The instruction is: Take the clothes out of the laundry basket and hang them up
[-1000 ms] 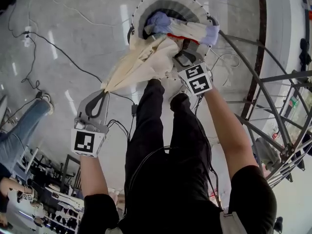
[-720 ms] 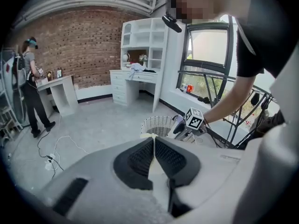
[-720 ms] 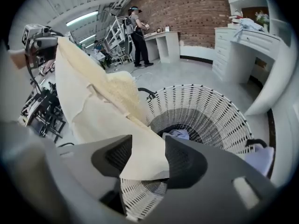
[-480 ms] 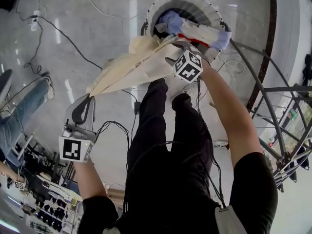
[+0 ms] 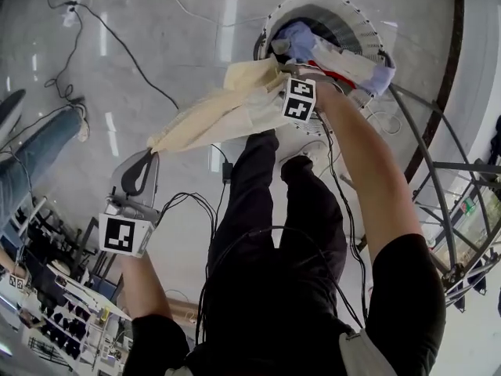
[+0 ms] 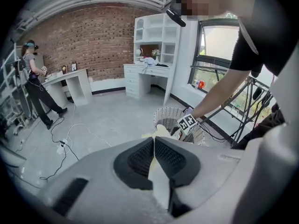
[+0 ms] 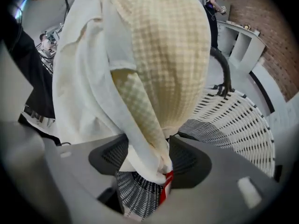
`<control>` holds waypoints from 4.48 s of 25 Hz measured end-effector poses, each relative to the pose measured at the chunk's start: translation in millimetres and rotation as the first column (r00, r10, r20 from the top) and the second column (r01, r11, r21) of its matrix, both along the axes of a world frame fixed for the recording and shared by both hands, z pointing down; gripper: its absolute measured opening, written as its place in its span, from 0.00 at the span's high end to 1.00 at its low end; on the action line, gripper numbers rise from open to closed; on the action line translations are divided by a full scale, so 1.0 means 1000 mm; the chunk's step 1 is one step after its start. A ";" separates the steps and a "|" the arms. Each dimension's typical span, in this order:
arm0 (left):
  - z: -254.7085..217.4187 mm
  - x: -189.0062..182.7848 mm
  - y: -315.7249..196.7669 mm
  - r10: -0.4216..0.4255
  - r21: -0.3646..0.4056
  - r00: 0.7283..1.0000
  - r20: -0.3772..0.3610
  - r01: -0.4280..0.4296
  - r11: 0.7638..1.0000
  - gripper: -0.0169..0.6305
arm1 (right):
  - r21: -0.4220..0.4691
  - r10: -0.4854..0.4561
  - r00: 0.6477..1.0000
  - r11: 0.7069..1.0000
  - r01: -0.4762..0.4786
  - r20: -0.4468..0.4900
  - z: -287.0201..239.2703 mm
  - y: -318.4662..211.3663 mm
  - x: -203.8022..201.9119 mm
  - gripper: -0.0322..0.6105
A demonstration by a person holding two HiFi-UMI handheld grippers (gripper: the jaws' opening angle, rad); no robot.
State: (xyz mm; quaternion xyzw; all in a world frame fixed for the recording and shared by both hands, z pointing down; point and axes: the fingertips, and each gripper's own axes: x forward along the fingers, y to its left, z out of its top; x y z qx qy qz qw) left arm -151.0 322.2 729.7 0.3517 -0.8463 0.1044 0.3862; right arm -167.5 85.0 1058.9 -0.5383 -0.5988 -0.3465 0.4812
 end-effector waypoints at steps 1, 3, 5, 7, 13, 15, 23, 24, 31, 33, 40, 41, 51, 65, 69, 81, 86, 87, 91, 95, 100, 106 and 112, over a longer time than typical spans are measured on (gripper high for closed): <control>0.001 0.001 0.005 -0.017 0.005 1.000 -0.004 0.017 1.000 0.95 | 0.002 0.013 1.000 1.000 -0.013 -0.013 0.004 0.000 0.002 0.51; 0.005 0.003 0.012 -0.044 0.018 0.999 -0.019 0.045 0.999 0.95 | -0.008 0.051 0.998 0.999 -0.052 -0.025 0.009 0.000 0.004 0.65; 0.009 0.004 0.014 -0.061 0.034 0.998 -0.024 0.062 0.998 0.95 | -0.017 0.103 0.994 0.994 -0.104 -0.045 0.011 -0.002 0.007 0.89; 0.011 0.004 0.017 -0.084 0.049 0.996 -0.018 0.084 0.995 0.95 | -0.025 0.156 0.985 0.987 -0.158 -0.072 0.009 -0.004 0.010 0.90; 0.013 0.005 0.022 -0.120 0.065 0.993 0.006 0.119 0.991 0.95 | -0.078 0.448 0.872 0.879 -0.470 -0.198 -0.021 -0.026 0.013 0.90; 0.010 0.001 0.020 -0.129 0.079 0.992 0.018 0.127 0.989 0.95 | -0.096 0.543 0.807 0.813 -0.575 -0.234 -0.043 -0.038 0.010 0.90; -0.040 -0.015 -0.014 -0.119 0.157 0.991 0.060 0.109 0.982 0.95 | -0.175 0.709 0.636 0.615 -0.769 -0.304 -0.174 -0.082 0.019 0.90; -0.046 -0.020 -0.022 -0.110 0.168 0.991 0.073 0.096 0.981 0.95 | -0.193 0.724 0.619 0.589 -0.785 -0.304 -0.191 -0.089 0.017 0.90; -0.110 -0.038 -0.059 -0.074 0.210 0.987 0.144 0.042 0.977 0.95 | -0.313 0.800 0.491 0.396 -0.863 -0.344 -0.312 -0.124 0.024 0.90; -0.132 -0.042 -0.066 -0.057 0.210 0.984 0.170 0.020 0.978 0.95 | -0.356 0.809 0.462 0.338 -0.871 -0.363 -0.351 -0.127 0.027 0.90; -0.212 -0.066 -0.095 -0.020 0.216 0.955 0.297 -0.047 0.975 0.95 | -0.507 0.856 0.381 0.169 -0.845 -0.350 -0.477 -0.158 0.021 0.90; -0.221 -0.066 -0.099 -0.017 0.218 0.952 0.306 -0.053 0.974 0.95 | -0.515 0.866 0.360 0.146 -0.845 -0.346 -0.491 -0.164 0.023 0.90; -0.311 -0.087 -0.185 0.115 0.258 0.893 0.435 -0.246 0.934 0.95 | -0.683 0.942 0.239 0.013 -0.730 -0.237 -0.637 -0.221 0.037 0.90; -0.372 -0.087 -0.344 0.377 0.247 0.747 0.548 -0.575 0.780 0.95 | -0.786 0.981 -0.106 -0.193 -0.588 -0.162 -0.754 -0.324 0.117 0.90; -0.380 -0.093 -0.383 0.431 0.259 0.707 0.561 -0.644 0.719 0.95 | -0.791 0.964 -0.213 -0.254 -0.557 -0.160 -0.766 -0.342 0.143 0.90; -0.437 -0.011 -0.547 0.617 0.244 0.459 0.640 -0.882 0.403 0.95 | -0.817 0.796 -0.596 -0.410 -0.406 -0.104 -0.812 -0.403 0.316 0.90; -0.462 0.044 -0.608 0.659 0.225 0.338 0.672 -0.941 0.253 0.95 | -0.817 0.690 -0.722 -0.446 -0.364 -0.055 -0.834 -0.417 0.394 0.90; -0.466 0.055 -0.620 0.663 0.225 0.321 0.677 -0.947 0.229 0.95 | -0.818 0.667 -0.744 -0.452 -0.356 -0.045 -0.839 -0.421 0.410 0.90; -0.478 0.100 -0.672 0.675 0.223 0.260 0.691 -0.964 0.143 0.95 | -0.815 0.581 -0.814 -0.477 -0.328 -0.012 -0.851 -0.442 0.473 0.90; -0.482 0.142 -0.718 0.685 0.188 0.199 0.701 -0.978 0.092 0.95 | -0.800 0.530 -0.847 -0.494 -0.341 0.033 -0.854 -0.471 0.518 0.90; -0.490 0.173 -0.788 0.705 0.210 0.215 0.676 -0.973 0.095 0.95 | -0.771 0.491 -0.868 -0.524 -0.361 0.073 -0.852 -0.523 0.553 0.90; -0.484 0.192 -0.867 0.731 0.145 0.204 0.651 -0.979 0.144 0.95 | -0.728 0.469 -0.878 -0.567 -0.386 0.100 -0.832 -0.602 0.578 0.90; -0.441 0.195 -0.928 0.791 0.084 0.224 0.569 -0.973 0.215 0.95 | -0.655 0.467 -0.881 -0.642 -0.399 0.080 -0.784 -0.677 0.580 0.90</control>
